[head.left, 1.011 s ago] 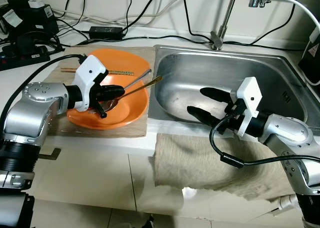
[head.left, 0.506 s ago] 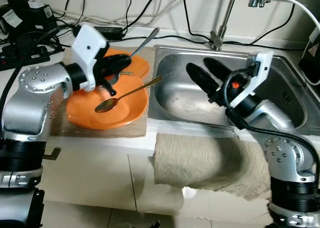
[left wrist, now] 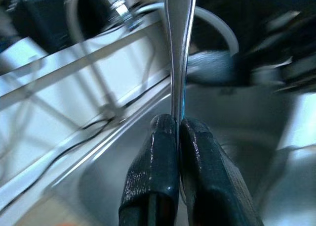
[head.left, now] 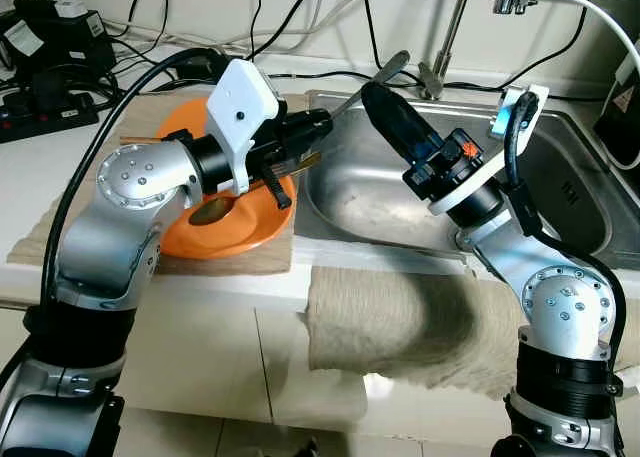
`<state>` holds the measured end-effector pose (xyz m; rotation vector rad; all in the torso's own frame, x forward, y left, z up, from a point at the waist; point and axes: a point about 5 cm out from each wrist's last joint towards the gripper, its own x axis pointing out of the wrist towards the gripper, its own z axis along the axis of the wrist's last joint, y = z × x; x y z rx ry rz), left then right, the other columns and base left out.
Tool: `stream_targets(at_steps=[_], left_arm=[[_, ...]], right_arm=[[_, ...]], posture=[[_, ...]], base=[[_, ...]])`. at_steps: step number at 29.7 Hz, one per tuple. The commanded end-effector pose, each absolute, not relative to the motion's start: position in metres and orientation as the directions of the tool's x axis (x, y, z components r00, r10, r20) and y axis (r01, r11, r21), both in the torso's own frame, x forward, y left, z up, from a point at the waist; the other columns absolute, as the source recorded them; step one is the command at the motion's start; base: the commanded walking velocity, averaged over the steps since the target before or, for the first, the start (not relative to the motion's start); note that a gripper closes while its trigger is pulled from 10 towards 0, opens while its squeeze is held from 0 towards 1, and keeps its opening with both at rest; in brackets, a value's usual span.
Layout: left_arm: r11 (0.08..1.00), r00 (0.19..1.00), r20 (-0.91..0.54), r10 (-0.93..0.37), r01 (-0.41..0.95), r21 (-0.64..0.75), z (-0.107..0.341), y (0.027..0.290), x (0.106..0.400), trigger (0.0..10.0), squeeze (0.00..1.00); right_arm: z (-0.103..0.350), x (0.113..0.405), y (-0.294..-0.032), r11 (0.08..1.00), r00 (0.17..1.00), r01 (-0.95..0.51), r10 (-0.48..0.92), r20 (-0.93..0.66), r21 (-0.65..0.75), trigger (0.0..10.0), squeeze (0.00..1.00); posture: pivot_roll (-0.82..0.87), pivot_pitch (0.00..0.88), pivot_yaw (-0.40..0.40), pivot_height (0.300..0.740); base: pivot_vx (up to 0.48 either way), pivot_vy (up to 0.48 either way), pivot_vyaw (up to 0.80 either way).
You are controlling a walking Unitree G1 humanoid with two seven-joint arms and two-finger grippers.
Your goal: Kitchen organization
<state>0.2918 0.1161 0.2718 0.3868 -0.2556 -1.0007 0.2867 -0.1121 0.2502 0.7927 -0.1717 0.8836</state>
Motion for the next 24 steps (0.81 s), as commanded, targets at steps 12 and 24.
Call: stream_targets(at_steps=[12,24], left_arm=[[0.388,0.42,0.016,-0.908,0.824,0.414,0.2714,0.1038,0.2775,0.0,0.0],[0.399,0.429,0.022,-0.903,0.819,0.412,0.274,0.1059,0.2795,0.0,0.0]], right_arm=[[0.2624,0.2883,-0.1144,0.371,0.638,-0.754,0.612,0.468,0.542,0.0,0.0],[0.2611,0.2849,-0.1126,0.356,0.621,-0.766,0.627,0.47,0.536,0.0,0.0]], posture=[[-0.02,0.0,-0.031,0.74],[-0.02,0.0,-0.027,0.74]], base=[[0.0,0.0,0.0],[0.0,0.0,0.0]])
